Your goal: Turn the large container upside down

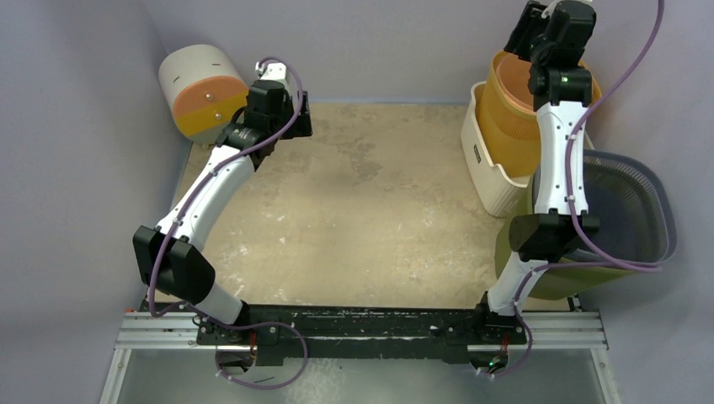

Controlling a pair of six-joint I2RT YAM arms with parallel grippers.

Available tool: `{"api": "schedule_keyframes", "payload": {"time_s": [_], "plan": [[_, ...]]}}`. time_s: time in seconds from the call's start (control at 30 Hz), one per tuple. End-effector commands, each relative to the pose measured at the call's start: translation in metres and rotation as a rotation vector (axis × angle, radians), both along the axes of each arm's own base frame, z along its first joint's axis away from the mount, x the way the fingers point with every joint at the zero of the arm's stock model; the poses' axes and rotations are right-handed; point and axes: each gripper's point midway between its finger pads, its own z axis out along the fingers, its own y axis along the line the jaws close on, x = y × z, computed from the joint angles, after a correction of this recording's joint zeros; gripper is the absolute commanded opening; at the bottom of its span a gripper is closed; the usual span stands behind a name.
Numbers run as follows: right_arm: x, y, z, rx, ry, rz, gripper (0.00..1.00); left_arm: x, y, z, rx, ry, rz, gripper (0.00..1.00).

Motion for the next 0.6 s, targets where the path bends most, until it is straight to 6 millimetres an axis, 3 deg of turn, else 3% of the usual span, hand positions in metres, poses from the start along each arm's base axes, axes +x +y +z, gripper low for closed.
{"api": "schedule_keyframes", "payload": {"time_s": [0.0, 0.1, 0.23, 0.43, 0.57], "plan": [[0.045, 0.014, -0.044, 0.127, 0.051, 0.097, 0.59, 0.009, -0.003, 0.001, 0.004, -0.026, -0.008, 0.84], [0.055, 0.021, -0.052, 0.212, 0.05, 0.125, 0.5, 0.011, -0.003, -0.002, 0.005, -0.019, -0.008, 0.84], [0.049, 0.027, -0.047, 0.218, 0.036, 0.11, 0.48, 0.011, -0.003, -0.003, 0.011, -0.016, -0.008, 0.84], [-0.008, 0.058, -0.027, 0.124, 0.056, 0.076, 0.49, 0.011, -0.002, -0.005, 0.023, -0.006, -0.01, 0.84], [-0.052, 0.081, -0.031, 0.136, 0.091, 0.089, 0.49, 0.01, -0.004, -0.008, 0.013, 0.002, -0.018, 0.84]]}}
